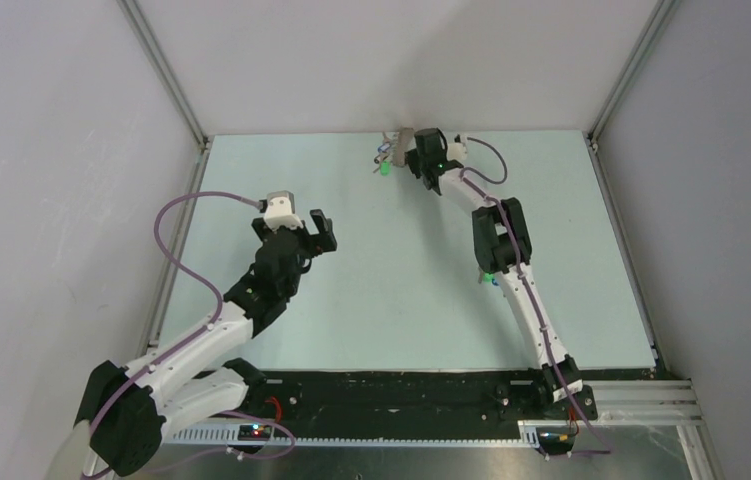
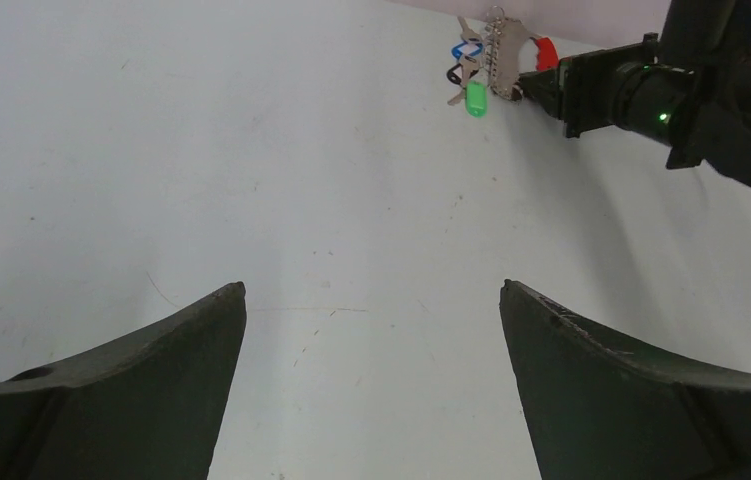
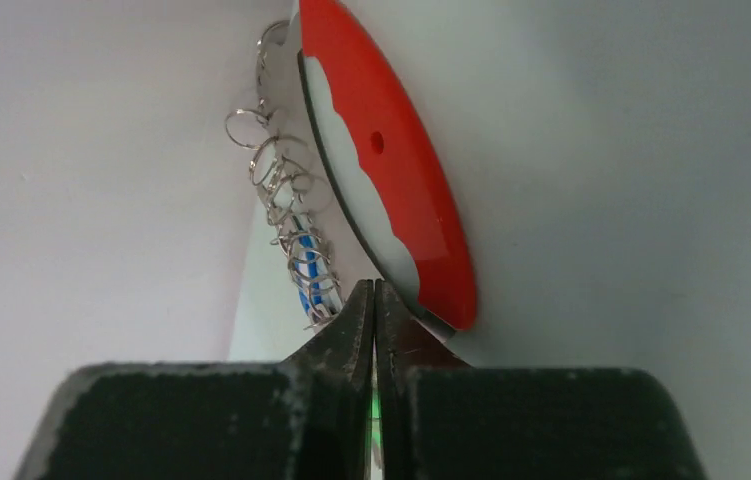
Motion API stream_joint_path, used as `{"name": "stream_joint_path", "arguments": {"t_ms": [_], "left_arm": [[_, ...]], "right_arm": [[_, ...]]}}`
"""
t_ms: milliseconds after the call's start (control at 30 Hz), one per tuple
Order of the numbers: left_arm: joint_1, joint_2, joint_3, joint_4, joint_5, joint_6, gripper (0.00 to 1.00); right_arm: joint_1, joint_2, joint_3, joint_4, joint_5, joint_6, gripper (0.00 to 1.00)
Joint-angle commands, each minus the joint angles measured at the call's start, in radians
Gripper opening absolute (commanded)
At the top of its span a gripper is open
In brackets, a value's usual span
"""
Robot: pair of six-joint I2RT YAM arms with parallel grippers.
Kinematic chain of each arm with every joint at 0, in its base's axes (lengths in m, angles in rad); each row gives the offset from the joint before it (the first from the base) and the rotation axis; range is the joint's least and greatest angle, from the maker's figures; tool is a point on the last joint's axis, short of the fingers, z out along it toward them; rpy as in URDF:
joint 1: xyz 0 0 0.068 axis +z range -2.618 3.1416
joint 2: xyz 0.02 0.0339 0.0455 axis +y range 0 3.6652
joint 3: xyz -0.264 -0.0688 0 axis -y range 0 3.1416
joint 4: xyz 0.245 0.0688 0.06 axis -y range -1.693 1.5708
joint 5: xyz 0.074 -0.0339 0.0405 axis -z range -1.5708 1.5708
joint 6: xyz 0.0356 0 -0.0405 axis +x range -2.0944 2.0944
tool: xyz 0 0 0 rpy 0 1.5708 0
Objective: Remove the keys from the keyring
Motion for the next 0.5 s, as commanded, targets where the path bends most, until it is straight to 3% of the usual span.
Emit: {"name": "stream_joint_path", "arguments": {"t_ms": [0,233,367,467], "left_arm": [[-0.003,-0.012,0.004,0.033,-0.038,-0.009,1.00],[-0.003,-0.020,0.002,0.033,-0.032,-0.007,1.00],[-0.002,-0.024,0.000,0.035,-0.027,-0.007,1.00],[-0.003,-0.027,0.001,0.035,-0.023,-0.006,1.00]], "right_arm": [[-0.021,-0.047,0.016,-0.360,0.051,0.237,0.00],[-0.018,-0.356,-0.498,-0.279,0.087,0.198,0.00],[-0.013,-0.572,-0.801,-0.150,0.089,0.153,0.00],[-0.002,-0.714,-0.927,-0.096,0.106,0.114,0.00]]}}
